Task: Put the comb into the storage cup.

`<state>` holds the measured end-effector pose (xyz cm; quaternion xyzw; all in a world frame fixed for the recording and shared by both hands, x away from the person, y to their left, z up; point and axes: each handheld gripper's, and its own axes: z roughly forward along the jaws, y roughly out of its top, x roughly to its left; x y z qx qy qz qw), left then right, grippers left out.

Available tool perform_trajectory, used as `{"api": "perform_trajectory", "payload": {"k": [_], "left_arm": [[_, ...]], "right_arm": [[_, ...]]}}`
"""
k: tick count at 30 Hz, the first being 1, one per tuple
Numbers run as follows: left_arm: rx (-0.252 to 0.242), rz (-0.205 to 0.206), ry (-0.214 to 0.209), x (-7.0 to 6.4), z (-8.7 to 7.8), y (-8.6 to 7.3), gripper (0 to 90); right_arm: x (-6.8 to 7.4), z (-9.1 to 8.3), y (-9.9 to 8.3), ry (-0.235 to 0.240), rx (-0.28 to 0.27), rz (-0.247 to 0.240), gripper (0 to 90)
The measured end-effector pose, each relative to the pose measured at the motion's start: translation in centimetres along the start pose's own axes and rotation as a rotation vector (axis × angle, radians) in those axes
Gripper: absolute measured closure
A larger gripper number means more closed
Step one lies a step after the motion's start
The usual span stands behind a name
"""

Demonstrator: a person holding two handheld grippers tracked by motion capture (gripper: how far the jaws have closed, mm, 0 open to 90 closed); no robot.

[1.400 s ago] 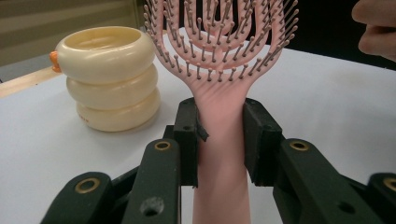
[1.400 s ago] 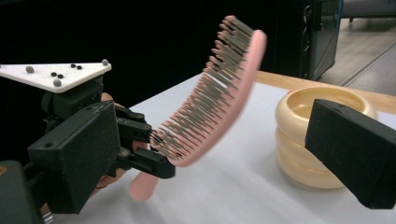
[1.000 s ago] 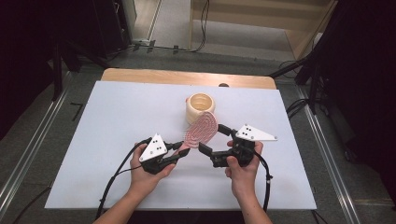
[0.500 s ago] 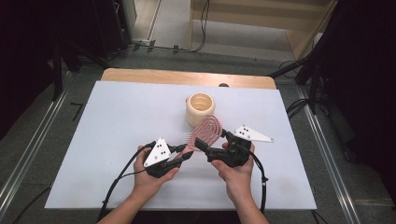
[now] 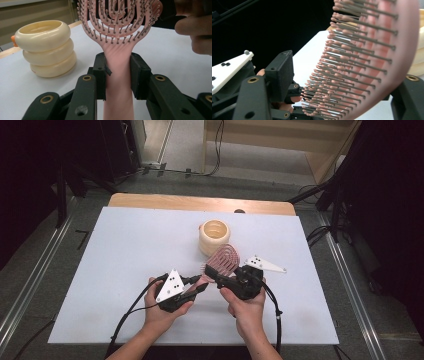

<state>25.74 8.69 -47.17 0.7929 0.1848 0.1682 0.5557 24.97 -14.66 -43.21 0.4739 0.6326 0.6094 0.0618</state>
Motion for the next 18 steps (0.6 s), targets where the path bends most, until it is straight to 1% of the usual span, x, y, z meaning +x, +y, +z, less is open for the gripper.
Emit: {"api": "perform_trajectory", "payload": {"k": [3,7,9,15,18], "left_arm": [[0.002,0.005,0.007,0.01,-0.05,0.01,69.9],[0.001,0.008,0.018,-0.03,0.00,-0.07,69.9],[-0.004,0.006,0.019,-0.06,0.02,-0.10,69.9],[-0.001,0.018,0.028,-0.23,0.10,-0.12,69.9],[-0.001,0.021,0.029,-0.27,0.15,-0.22,69.9]], "right_arm": [[0.00,0.01,-0.11,0.001,-0.012,0.008,36.5],[-0.21,0.02,-0.16,0.015,-0.035,0.034,39.6],[-0.25,-0.02,-0.18,0.012,-0.033,0.049,43.4],[-0.41,-0.10,-0.28,0.013,-0.040,0.081,49.3],[-0.59,-0.05,-0.39,0.006,-0.045,0.086,54.0]]}}
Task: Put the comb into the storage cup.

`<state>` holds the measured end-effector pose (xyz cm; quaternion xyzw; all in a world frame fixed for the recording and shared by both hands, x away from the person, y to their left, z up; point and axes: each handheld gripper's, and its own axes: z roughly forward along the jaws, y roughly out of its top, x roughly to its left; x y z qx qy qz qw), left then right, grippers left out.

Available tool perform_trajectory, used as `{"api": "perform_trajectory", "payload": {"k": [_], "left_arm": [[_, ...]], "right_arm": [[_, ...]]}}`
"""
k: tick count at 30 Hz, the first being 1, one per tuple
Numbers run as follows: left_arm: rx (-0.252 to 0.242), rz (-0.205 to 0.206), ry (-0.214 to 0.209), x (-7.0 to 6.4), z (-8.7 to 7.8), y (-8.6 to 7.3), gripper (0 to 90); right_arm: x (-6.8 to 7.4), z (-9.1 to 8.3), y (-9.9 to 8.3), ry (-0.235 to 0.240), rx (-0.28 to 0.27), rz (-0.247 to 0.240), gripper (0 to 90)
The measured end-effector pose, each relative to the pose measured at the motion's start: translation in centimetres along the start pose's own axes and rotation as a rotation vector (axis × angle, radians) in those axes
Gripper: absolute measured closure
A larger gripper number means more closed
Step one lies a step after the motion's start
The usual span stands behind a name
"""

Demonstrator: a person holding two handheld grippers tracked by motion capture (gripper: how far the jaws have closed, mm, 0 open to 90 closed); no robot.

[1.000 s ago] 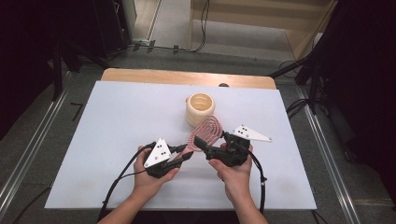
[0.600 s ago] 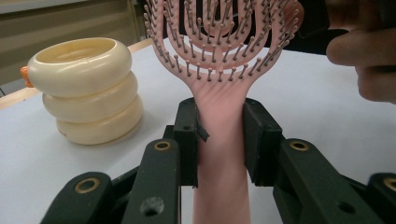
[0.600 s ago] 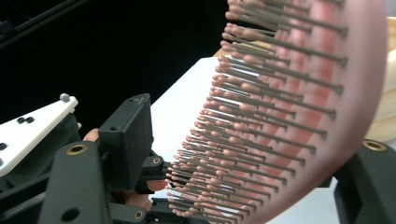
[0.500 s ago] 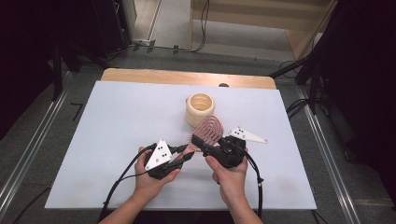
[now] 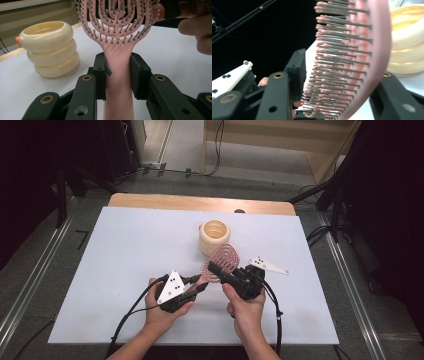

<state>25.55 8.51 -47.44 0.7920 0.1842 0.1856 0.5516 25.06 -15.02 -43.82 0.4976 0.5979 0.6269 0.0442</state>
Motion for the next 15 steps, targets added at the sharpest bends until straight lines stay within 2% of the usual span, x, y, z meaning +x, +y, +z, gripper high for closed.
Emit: {"api": "perform_trajectory", "payload": {"k": [8,15], "left_arm": [[0.004,0.018,0.013,-0.03,-0.01,-0.20,69.9],[0.011,0.033,0.016,-0.23,0.22,-0.40,69.9]], "right_arm": [[-0.13,0.16,-0.21,0.007,0.005,-0.014,58.2],[-0.08,0.04,-0.23,0.042,0.011,-0.028,61.2]]}}
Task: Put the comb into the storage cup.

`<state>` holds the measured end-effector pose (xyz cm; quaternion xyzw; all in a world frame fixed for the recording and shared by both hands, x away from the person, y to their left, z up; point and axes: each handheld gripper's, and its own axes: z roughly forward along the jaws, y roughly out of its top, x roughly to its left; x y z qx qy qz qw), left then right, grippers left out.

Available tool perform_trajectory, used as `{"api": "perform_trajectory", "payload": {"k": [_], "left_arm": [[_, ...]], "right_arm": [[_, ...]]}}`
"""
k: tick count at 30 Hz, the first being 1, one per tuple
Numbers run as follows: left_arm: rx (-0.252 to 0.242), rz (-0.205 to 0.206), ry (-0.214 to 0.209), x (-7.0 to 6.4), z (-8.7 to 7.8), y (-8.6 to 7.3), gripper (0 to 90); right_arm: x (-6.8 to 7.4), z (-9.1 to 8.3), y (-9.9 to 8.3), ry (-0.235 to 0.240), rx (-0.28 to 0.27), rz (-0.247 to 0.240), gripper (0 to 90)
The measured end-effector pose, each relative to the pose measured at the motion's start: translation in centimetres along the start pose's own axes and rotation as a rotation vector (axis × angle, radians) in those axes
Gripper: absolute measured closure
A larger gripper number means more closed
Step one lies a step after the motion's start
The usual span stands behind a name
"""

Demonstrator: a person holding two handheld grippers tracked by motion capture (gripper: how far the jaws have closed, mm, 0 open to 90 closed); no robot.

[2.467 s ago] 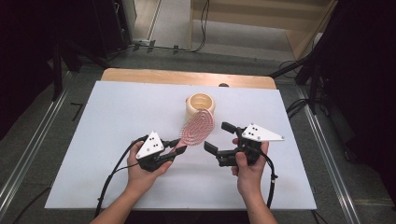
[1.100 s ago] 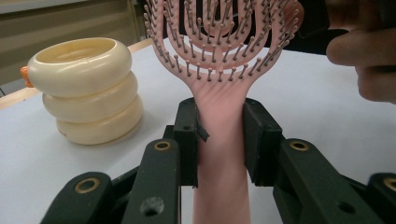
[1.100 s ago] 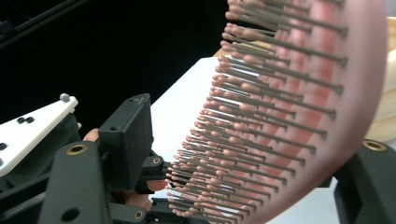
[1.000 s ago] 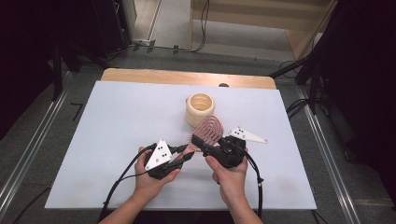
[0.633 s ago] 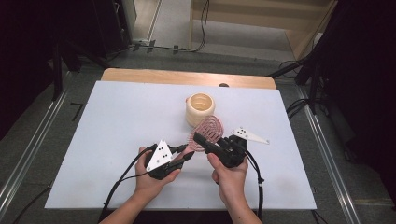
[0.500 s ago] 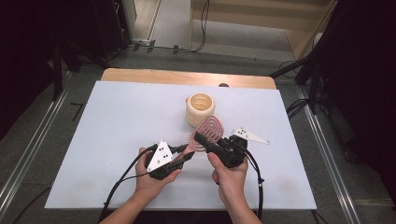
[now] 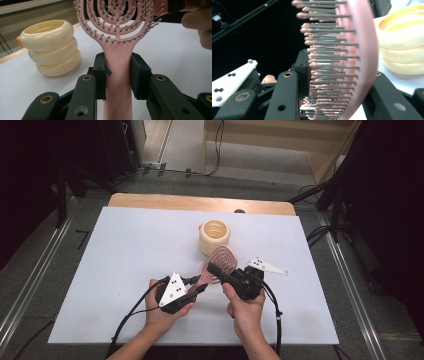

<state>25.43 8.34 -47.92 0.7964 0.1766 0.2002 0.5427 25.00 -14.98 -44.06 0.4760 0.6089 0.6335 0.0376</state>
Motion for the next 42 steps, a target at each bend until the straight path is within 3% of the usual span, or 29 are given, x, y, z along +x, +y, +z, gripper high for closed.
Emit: {"api": "perform_trajectory", "payload": {"k": [11,13,17,21,24,28,34,42], "left_arm": [[-0.005,-0.020,-0.034,0.0,0.1,-0.1,68.4],[-0.018,-0.025,-0.039,0.0,0.0,0.1,61.1],[-0.043,-0.035,-0.056,-0.1,-0.2,0.2,38.1],[-0.047,-0.078,-0.065,0.1,-0.2,0.3,12.2],[-0.050,-0.094,-0.057,0.3,-0.4,0.3,0.0],[-0.058,-0.101,-0.054,0.7,-1.1,0.1,0.0],[-0.071,-0.127,-0.012,1.7,-2.4,-0.3,0.0],[-0.076,-0.131,0.037,2.7,-4.0,-0.8,0.0]], "right_arm": [[0.5,-0.3,-0.1,-0.002,0.005,-0.068,61.8],[0.6,-0.3,-0.1,0.002,0.001,-0.084,61.9],[0.9,-0.2,-0.2,0.004,-0.005,-0.111,62.0],[1.1,-0.4,-0.1,0.004,-0.008,-0.128,62.0],[1.2,-0.5,0.0,0.003,-0.015,-0.145,62.1],[1.2,-0.7,0.1,0.001,-0.023,-0.154,62.1],[1.3,-1.0,0.4,-0.001,-0.030,-0.172,62.1],[1.4,-1.3,0.7,0.000,-0.041,-0.192,62.1]]}}
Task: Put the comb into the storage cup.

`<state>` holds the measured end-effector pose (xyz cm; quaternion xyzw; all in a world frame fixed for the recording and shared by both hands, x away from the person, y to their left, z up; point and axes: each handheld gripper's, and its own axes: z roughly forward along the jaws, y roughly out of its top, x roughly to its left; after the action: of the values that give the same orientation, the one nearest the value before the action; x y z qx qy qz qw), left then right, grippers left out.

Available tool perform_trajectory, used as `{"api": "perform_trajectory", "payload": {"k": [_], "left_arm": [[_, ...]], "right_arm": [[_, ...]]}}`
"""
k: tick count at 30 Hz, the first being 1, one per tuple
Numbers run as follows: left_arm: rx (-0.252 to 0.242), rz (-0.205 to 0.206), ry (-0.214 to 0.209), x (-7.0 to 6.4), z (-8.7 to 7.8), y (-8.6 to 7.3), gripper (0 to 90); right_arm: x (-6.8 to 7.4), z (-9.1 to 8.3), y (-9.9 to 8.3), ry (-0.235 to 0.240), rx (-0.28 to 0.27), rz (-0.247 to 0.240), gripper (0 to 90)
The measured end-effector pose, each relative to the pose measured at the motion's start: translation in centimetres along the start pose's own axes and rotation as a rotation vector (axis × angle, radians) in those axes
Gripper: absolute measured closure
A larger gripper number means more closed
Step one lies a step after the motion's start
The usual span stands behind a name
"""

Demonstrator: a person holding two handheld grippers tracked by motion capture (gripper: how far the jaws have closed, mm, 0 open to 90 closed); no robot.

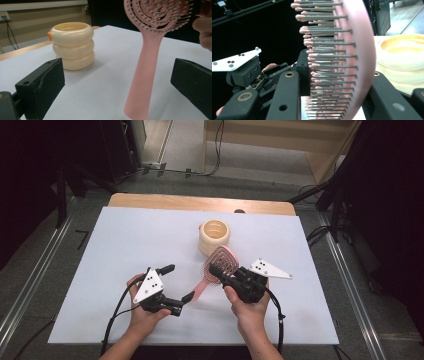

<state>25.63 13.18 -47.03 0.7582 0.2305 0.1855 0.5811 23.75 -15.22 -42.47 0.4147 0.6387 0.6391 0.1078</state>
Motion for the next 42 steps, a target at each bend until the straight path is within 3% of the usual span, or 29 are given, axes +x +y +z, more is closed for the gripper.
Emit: {"api": "perform_trajectory", "payload": {"k": [7,19,25,32,42], "left_arm": [[-0.001,-0.016,0.042,1.3,-1.7,-0.4,0.0],[0.012,-0.050,0.164,3.9,-6.4,-2.2,0.0],[0.007,-0.074,0.201,5.1,-8.4,-2.7,0.0],[0.009,-0.075,0.243,6.0,-10.1,-3.3,0.0],[0.018,-0.095,0.270,7.1,-11.4,-4.4,0.0]], "right_arm": [[0.1,-0.3,0.4,-0.011,-0.002,-0.024,62.1],[-0.2,-0.6,0.9,-0.042,-0.002,-0.067,62.2],[-0.7,-0.9,1.1,-0.057,0.001,-0.074,62.2],[-1.0,-1.0,1.5,-0.071,0.006,-0.085,62.2],[-1.4,-1.2,2.2,-0.086,0.008,-0.099,62.2]]}}
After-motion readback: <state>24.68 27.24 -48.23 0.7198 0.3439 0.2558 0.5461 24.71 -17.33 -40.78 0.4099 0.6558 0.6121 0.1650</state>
